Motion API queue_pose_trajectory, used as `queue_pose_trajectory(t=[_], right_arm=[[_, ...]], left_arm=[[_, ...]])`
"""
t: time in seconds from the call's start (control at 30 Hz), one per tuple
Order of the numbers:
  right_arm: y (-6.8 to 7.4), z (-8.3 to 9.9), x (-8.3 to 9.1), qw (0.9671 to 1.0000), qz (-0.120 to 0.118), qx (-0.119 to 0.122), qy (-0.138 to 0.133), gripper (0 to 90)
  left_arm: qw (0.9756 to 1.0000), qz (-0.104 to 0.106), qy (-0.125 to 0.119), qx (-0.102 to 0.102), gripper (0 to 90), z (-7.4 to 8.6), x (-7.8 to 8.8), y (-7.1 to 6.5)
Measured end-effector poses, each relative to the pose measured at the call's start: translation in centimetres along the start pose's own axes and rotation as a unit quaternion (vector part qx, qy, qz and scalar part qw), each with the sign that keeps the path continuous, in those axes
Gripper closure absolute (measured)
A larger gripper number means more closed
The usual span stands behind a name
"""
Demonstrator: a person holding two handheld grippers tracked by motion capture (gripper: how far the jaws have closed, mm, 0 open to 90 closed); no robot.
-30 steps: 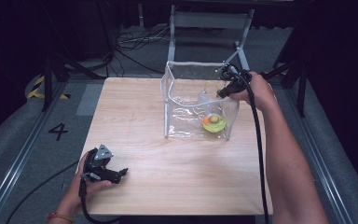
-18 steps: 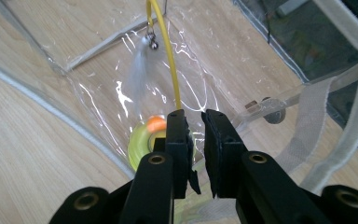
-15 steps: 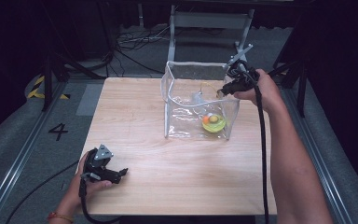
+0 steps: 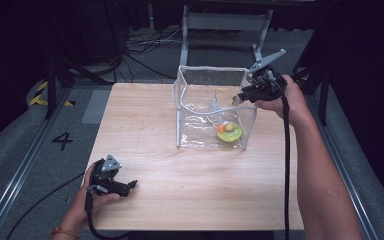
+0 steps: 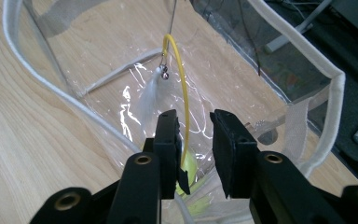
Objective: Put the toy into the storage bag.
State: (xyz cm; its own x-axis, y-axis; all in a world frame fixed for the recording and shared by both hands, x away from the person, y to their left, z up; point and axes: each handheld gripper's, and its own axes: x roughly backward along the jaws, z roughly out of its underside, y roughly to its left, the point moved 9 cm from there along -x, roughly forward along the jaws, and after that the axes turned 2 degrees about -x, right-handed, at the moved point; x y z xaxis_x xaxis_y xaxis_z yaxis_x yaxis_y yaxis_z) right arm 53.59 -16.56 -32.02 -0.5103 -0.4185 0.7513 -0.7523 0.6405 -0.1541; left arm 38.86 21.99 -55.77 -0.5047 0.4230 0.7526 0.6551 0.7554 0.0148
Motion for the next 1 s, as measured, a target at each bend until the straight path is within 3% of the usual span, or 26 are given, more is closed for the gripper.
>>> queue_pose_trajectory(t=[0.43,1.0], right_arm=[[0.0,1.3,2.6,0.998,0.038,-0.006,-0.05,48.0],[0.8,4.7,4.7,0.9946,0.06,-0.002,-0.084,34.4]], left_arm=[[1.0,0.0,0.0,0.0,0.7,0.0,0.0,0.0],[1.0,-0.001,0.001,-0.004,0.6,0.0,0.0,0.1]])
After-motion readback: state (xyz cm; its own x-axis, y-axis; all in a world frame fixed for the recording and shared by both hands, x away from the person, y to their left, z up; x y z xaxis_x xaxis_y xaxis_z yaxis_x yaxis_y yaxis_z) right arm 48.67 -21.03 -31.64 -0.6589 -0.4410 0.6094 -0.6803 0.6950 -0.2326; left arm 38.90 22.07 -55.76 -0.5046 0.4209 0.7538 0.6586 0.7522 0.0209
